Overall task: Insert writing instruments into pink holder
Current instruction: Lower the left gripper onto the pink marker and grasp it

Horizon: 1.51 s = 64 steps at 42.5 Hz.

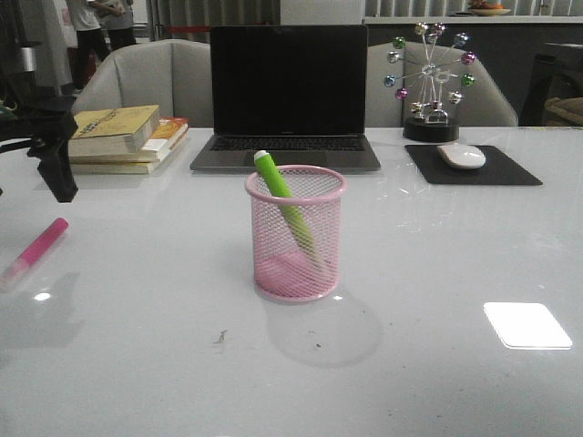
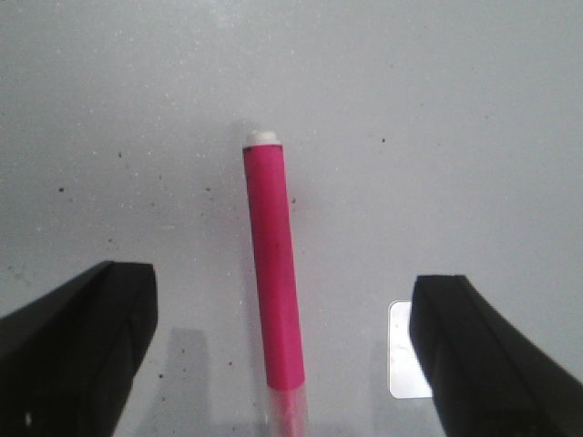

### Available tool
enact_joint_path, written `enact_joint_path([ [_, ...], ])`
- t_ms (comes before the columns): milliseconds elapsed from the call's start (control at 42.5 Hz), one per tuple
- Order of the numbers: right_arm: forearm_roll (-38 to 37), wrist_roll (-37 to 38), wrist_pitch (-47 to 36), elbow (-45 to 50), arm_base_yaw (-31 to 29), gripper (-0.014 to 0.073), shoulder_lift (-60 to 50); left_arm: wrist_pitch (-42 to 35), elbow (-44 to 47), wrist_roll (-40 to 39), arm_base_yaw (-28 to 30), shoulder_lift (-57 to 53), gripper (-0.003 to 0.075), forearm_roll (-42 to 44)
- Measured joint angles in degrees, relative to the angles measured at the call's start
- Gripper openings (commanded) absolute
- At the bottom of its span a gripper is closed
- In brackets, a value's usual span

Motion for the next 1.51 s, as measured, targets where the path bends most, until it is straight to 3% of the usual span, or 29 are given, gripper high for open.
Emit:
enact_joint_path([
  [494,0.0,0.0,0.0,0.0,0.0,0.0489,0.0,2.1,-7.5,0.0,0.0,9.4,0.0598,0.7],
  [824,0.0,0.0,0.1,0.0,0.0,0.0489,0.0,1.9,-7.8,0.0,0.0,11.4,0.0395,1.3],
  [1154,0.0,0.0,0.1,0.0,0.0,0.0489,0.0,1.9,-7.9,0.0,0.0,11.4,0.0094,1.9],
  [1507,0.0,0.0,0.1,0.0,0.0,0.0489,0.0,3.3,-7.9,2.4,0.0,10.1,0.0093,1.6],
])
